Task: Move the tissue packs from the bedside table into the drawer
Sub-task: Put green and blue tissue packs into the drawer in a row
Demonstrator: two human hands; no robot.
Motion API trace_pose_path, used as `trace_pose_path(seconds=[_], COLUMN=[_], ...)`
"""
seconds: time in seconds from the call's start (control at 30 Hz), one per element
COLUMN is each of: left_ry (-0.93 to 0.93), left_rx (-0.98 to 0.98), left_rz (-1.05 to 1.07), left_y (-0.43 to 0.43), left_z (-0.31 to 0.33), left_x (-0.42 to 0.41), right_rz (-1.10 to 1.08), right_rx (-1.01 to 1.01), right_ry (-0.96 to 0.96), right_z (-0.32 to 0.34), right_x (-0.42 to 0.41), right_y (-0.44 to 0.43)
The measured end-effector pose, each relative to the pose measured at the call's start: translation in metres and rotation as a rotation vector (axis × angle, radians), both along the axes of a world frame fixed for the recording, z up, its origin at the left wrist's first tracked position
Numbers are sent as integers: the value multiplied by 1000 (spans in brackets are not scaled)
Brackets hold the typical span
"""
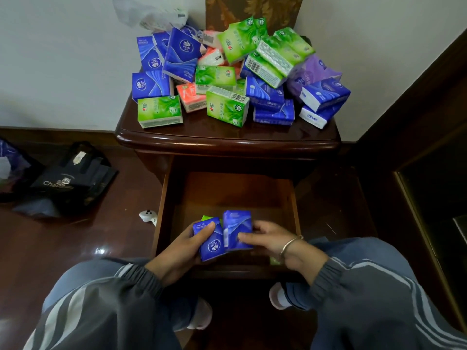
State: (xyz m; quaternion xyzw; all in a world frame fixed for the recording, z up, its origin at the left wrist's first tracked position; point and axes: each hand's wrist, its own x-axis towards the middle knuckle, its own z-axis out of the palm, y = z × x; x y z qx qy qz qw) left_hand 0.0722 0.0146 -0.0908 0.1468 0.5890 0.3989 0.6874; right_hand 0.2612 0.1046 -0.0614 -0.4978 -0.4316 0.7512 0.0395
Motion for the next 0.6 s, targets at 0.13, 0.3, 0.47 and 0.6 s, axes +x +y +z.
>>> trace_pose_path(seconds=[0.13, 0.3, 0.47, 0.6], left_ry=[84, 229, 478, 534], left_rx=[-94, -136, -127, -63], left_rz=[-11, -82, -276, -429], left_y=[3, 28, 51, 63], left_z=[-9, -26, -58, -60], left_x=[0, 22, 79, 94], right_rz=[-261, -425, -465, -471], right_rx=[46, 155, 222, 213], right_ry=[-71, -132, -127, -146], right_z=[5, 7, 10, 8], right_x=[34, 71, 85, 93], right_y=[31, 51, 54, 54])
